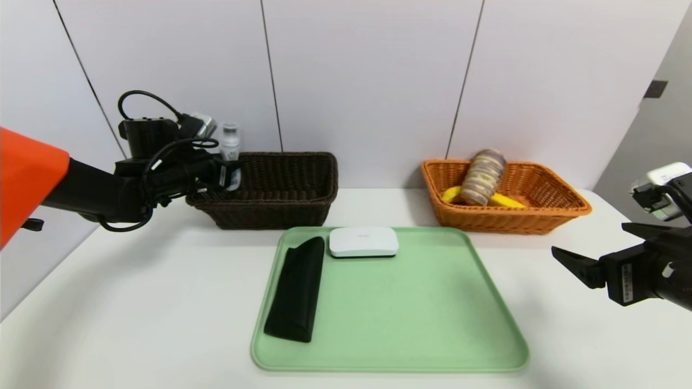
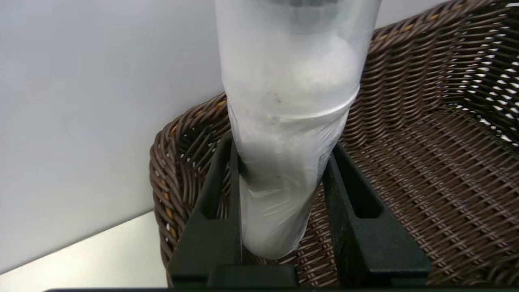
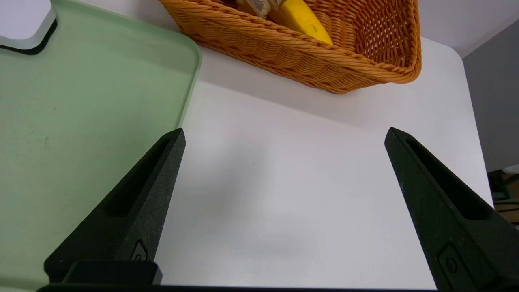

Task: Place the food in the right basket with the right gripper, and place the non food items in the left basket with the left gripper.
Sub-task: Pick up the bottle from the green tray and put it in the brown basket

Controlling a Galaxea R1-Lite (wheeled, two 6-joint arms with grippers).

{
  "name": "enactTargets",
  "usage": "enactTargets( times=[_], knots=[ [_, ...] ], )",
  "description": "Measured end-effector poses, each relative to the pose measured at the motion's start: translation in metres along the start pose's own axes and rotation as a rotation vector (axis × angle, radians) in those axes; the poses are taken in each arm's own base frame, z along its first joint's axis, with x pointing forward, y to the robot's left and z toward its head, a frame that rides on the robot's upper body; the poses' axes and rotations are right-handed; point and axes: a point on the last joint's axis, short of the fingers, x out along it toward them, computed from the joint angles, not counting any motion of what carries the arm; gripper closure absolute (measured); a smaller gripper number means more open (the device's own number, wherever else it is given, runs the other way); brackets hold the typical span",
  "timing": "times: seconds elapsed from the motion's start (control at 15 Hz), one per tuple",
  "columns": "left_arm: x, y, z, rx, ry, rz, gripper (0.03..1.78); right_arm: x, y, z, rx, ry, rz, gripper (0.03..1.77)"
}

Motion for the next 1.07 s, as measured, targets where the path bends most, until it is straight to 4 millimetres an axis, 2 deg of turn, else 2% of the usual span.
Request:
enactTargets(
  times=[0.93,1.07],
  knots=[
    [0.0038,-0.0005,-0.0072,0.000,0.020,0.006,1.21,-0.0004,0.0006,-0.0034,0.000,0.009,0.002,0.10],
    [0.0038,-0.0004,-0.0065,0.002,0.014,0.014,0.98,-0.0004,0.0006,-0.0034,-0.001,0.009,0.002,0.10]
  ],
)
